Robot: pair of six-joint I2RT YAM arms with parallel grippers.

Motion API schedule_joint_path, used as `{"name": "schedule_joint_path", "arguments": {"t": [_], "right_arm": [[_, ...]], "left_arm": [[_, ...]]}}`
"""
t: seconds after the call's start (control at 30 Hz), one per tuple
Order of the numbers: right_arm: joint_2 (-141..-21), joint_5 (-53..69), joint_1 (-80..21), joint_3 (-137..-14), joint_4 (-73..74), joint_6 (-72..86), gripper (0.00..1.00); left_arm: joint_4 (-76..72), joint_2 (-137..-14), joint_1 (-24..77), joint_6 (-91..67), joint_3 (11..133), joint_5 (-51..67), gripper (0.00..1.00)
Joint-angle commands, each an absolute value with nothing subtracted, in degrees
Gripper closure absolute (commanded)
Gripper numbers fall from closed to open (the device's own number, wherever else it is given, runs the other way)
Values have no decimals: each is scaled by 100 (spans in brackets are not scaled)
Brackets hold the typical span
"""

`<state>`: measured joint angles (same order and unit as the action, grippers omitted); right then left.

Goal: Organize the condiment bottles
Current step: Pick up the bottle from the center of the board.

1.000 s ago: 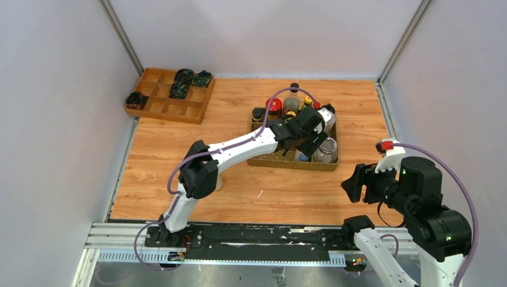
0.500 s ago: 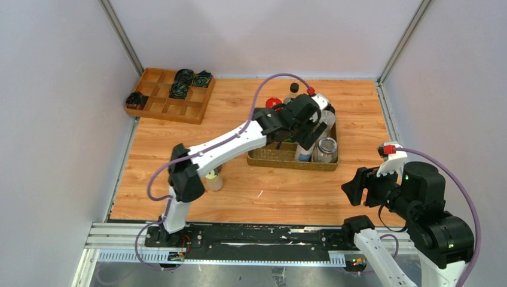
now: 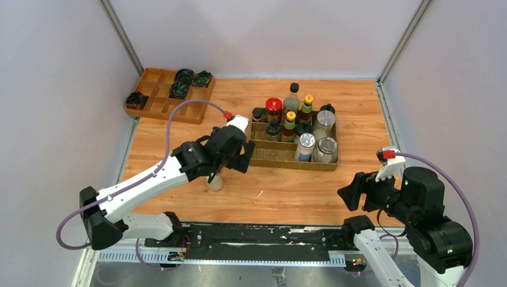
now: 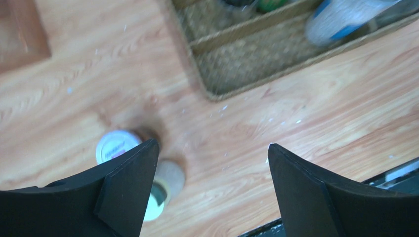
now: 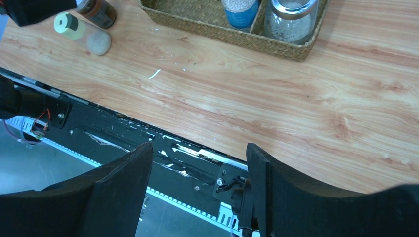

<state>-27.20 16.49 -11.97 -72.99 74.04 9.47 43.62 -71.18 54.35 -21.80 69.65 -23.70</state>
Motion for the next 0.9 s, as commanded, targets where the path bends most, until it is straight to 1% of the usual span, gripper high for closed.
{"name": "schedule_joint_path", "arguments": {"t": [0.0, 0.07, 0.2, 0.37, 0.53, 0.67, 0.87], "right_arm": [[-2692, 1960, -1257, -7222, 7306, 1114, 25], [-2653, 2051, -1258, -7186, 7263, 1170, 25], [-2566, 2116, -1257, -7172, 7305, 1229, 25], [-2501, 2123, -1257, -7215, 7429, 1227, 25], [-2479, 2084, -1258, -7217, 7475, 1214, 24], [-2470, 2081, -1257, -7121, 7426, 1204, 24], [-2440, 2163, -1255, -6908, 7253, 1226, 24]], "left_arm": [[4376, -6750, 5150, -2895, 6151, -2753, 3], [4237, -6709, 4790, -2915, 5909, -2625, 0], [3838, -6733, 4002, -2839, 5570, -2268, 0], [3510, -7066, 3300, -2656, 5503, -1811, 0], [3419, -7466, 3138, -2632, 5512, -1678, 0], [3357, -7484, 3138, -2708, 5331, -1680, 0], [3442, -7455, 3138, -2904, 5056, -2087, 0]]}}
